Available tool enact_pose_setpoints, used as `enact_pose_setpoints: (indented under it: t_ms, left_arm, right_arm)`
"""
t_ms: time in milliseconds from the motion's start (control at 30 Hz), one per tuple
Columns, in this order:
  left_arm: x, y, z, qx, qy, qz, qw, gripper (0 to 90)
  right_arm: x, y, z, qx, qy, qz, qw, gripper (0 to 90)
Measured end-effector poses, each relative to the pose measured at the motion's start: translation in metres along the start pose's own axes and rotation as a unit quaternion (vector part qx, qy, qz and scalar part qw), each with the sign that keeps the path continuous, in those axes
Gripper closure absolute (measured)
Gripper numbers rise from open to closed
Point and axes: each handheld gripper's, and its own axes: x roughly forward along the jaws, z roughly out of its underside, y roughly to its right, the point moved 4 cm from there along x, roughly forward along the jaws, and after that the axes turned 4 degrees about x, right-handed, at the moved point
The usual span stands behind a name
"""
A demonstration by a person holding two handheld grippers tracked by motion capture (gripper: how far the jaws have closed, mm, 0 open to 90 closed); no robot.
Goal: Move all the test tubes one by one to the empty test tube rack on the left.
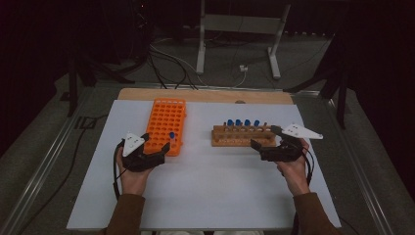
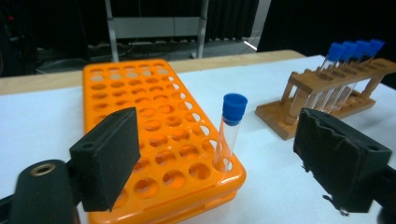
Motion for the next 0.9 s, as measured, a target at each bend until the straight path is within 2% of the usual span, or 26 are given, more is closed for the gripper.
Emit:
enact_pose_setpoints:
  t_ms: [33,67,133,267,333,400,600,733,833,900]
  left_arm:
    - [-0.003,0.0,-0.001,0.001,0.0,-0.005,1.0,8.8]
    - [-0.006,-0.001,-0.002,0.003,0.001,-0.012,0.9999,8.8]
    - [-0.012,0.0,-0.003,0.005,0.0,-0.015,0.9999,3.1]
    - [-0.018,0.0,-0.002,0.007,0.003,-0.013,0.9999,1.5]
    - [-0.019,0.0,0.001,0.0,0.01,-0.008,0.9999,1.2]
    - [-0.017,0.0,0.005,0.004,-0.001,-0.004,1.0,1.2]
    - [-0.018,-0.003,0.006,0.008,0.005,-0.009,0.9999,0.9]
    - [-0.019,-0.005,0.008,0.001,0.004,-0.015,0.9999,0.9]
    - [-0.02,-0.006,0.009,-0.001,0.005,-0.016,0.9999,0.9]
    - [-0.02,-0.006,0.009,-0.004,0.005,-0.016,0.9998,0.9]
  right_arm:
    - [0.0,0.001,-0.001,0.002,0.001,-0.001,1.0,0.0]
    - [0.0,0.001,-0.001,0.002,0.001,-0.001,1.0,0.0]
    - [0.002,0.003,-0.004,0.006,0.001,0.001,1.0,0.0]
    - [0.005,0.007,-0.011,0.01,0.005,0.011,0.9999,0.7]
    - [0.007,0.009,-0.015,0.012,0.005,0.015,0.9998,0.8]
    - [0.01,0.012,-0.017,0.013,0.003,0.023,0.9996,3.4]
    - [0.024,0.024,-0.016,0.013,-0.019,0.047,0.9986,9.0]
    - [0.034,0.035,-0.013,0.024,-0.023,0.062,0.9975,19.8]
    - [0.04,0.041,-0.01,0.034,-0.023,0.073,0.9965,39.7]
    - [0.043,0.042,-0.009,0.028,-0.025,0.073,0.9966,48.6]
